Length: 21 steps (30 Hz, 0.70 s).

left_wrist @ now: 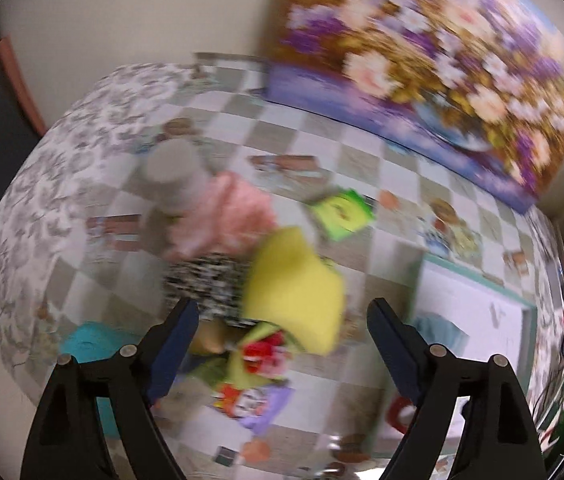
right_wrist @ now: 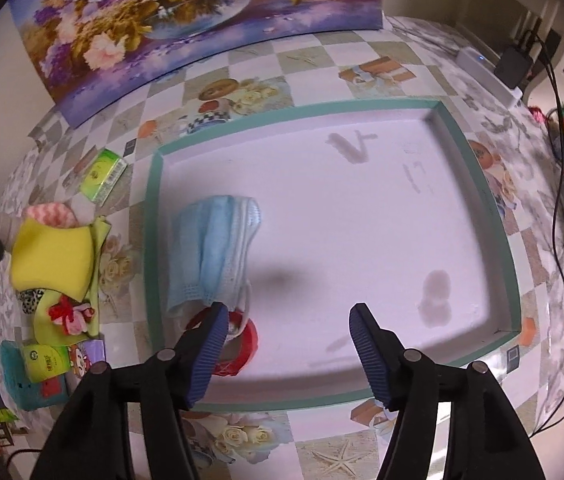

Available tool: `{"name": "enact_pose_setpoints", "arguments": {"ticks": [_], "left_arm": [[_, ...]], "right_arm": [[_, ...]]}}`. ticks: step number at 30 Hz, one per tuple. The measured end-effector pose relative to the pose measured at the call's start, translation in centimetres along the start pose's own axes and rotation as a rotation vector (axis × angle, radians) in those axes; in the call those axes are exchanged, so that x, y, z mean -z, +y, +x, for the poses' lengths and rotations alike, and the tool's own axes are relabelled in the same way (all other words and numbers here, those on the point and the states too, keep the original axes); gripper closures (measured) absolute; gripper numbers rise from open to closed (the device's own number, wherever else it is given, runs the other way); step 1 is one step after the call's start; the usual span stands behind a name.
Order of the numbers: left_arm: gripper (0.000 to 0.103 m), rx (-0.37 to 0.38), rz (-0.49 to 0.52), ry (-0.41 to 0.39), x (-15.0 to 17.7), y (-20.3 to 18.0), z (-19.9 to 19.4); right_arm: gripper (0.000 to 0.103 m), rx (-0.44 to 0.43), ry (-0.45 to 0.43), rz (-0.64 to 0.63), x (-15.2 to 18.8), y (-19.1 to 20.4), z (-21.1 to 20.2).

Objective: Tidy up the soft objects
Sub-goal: 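Grasp the yellow sponge with the right tool while the left tool grasps the leopard scrunchie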

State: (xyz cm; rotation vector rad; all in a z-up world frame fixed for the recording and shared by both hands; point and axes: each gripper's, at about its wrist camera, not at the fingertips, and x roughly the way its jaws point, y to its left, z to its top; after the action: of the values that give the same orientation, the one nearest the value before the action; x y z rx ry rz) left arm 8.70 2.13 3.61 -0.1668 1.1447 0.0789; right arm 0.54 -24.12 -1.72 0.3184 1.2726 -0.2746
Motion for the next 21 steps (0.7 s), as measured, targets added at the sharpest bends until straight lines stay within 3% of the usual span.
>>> {"name": "enact_pose_setpoints", "arguments": {"ticks": [5,9,13,18,21], "left_arm": [[0.016,-0.029,-0.033,0.000,-0.7,3.4,0.1],[0.016,0.013,-0.065,0.028,-1.0,5.4,0.9],[0.016,0.058,-0.093,0.063,-1.2,7.1,1.9],[0.016,0.046,-0.153,0.084,-1.5,9.9,3.2],[0.016,0.059,-0.175,0.098,-1.7,10.9,4.1]], "right_arm": [[0.035,-0.020,-0.001,-0.023,-0.1,1.6,-0.6],[0.035,-0.045,0.010,-0.073,-0.4,4.1,-1.2],[0.034,-0.125,0.029,-0.123,-1.5,7.4,-2.0],[0.029,-0.200,0.042,-0.187,-2.9,12.2,-2.5],[0.020,-0.269,0.063,-0.188,-3.6,14.7,-1.7]]}}
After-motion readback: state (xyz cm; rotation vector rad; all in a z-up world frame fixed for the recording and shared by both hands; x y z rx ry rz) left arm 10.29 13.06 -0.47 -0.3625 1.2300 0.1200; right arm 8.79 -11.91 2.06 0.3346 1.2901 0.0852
